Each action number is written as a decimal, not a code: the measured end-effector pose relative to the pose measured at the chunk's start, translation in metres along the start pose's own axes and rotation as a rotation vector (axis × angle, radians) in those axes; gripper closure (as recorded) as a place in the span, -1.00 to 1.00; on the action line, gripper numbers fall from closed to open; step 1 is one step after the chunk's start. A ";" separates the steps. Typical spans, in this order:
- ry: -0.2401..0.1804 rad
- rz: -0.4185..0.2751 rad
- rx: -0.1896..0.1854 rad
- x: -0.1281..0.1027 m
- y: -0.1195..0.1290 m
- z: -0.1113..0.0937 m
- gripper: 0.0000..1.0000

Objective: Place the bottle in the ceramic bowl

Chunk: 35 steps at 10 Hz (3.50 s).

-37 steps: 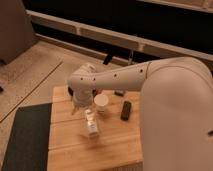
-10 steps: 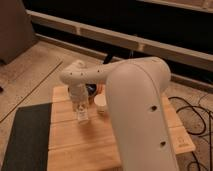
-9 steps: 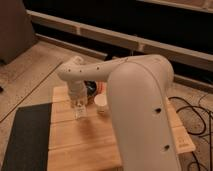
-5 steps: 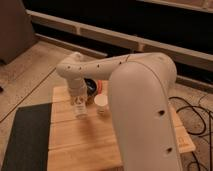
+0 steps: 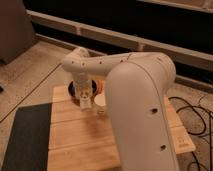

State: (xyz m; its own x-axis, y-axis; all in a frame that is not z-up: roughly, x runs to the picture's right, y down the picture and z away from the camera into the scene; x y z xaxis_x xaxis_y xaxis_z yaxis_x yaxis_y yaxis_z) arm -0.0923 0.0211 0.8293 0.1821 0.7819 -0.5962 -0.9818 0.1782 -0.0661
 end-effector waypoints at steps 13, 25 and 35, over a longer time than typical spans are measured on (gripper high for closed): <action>-0.053 -0.172 0.028 -0.109 -0.005 0.023 1.00; -0.057 -0.104 -0.015 -0.096 -0.029 0.022 1.00; -0.046 -0.186 -0.067 -0.137 0.009 0.023 0.58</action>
State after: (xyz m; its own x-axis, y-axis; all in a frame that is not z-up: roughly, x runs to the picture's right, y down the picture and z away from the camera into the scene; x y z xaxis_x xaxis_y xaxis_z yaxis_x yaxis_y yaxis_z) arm -0.1250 -0.0707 0.9289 0.3612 0.7658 -0.5321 -0.9322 0.2832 -0.2252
